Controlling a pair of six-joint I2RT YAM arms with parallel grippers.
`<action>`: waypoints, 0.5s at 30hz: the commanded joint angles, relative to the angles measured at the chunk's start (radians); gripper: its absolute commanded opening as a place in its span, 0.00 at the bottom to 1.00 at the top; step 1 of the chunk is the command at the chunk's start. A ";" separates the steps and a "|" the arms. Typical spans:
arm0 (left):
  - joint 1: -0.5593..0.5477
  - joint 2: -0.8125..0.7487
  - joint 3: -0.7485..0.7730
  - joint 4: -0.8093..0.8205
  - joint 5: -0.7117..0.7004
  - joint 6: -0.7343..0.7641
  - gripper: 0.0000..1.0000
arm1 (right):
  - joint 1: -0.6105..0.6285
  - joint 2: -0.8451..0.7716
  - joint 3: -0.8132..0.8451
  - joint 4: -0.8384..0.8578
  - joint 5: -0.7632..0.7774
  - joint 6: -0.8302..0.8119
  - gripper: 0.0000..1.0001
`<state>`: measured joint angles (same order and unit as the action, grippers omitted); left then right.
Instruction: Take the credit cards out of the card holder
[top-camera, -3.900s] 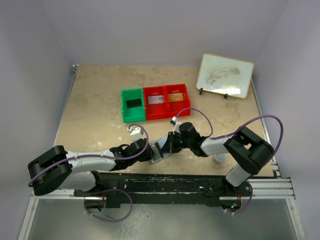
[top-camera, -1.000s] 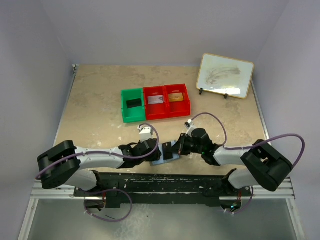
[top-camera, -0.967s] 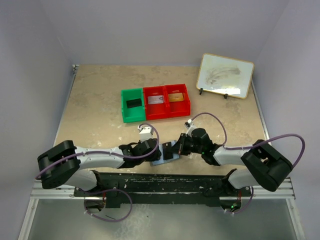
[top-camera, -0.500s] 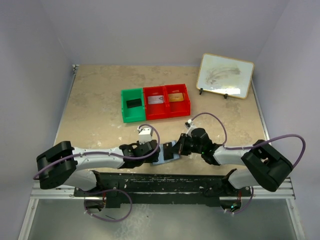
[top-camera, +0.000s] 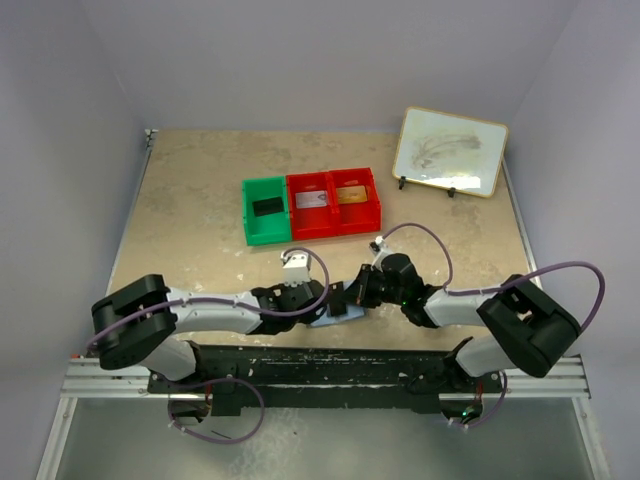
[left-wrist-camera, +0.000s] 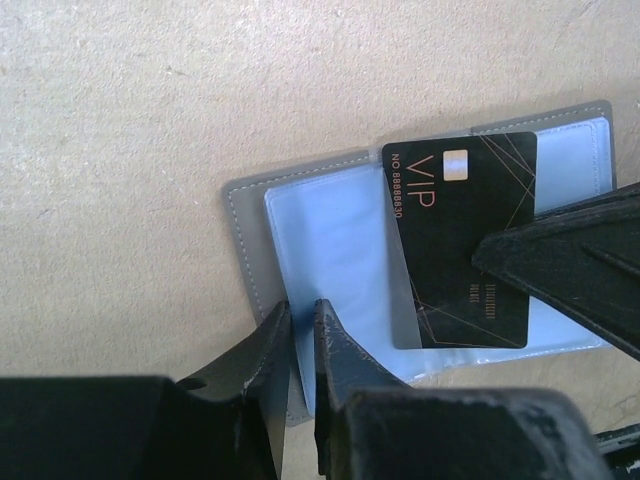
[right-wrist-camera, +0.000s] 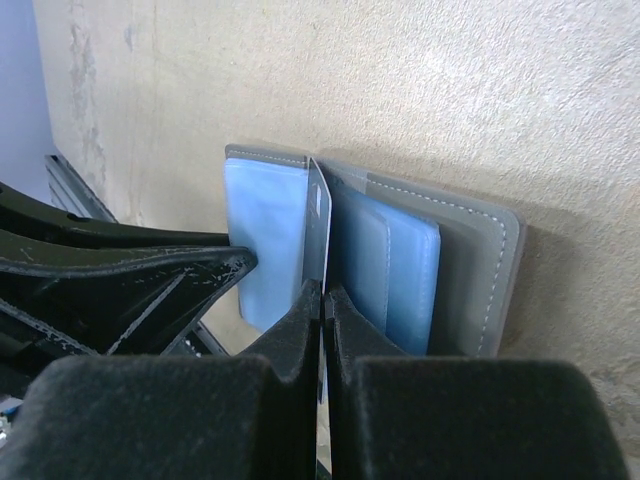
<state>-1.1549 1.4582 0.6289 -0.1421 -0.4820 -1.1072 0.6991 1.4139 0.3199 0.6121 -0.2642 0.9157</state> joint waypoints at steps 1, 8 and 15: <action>-0.016 0.064 0.081 -0.047 -0.004 0.021 0.08 | 0.002 0.008 0.002 -0.040 0.013 -0.035 0.00; -0.027 0.088 0.104 -0.122 -0.047 0.035 0.06 | 0.002 -0.106 0.030 -0.195 0.124 -0.056 0.00; -0.046 0.003 0.061 -0.122 -0.078 0.035 0.27 | 0.002 -0.236 0.019 -0.230 0.163 -0.099 0.00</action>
<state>-1.1893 1.5204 0.7197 -0.2337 -0.5358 -1.0801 0.6998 1.2324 0.3275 0.4244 -0.1570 0.8726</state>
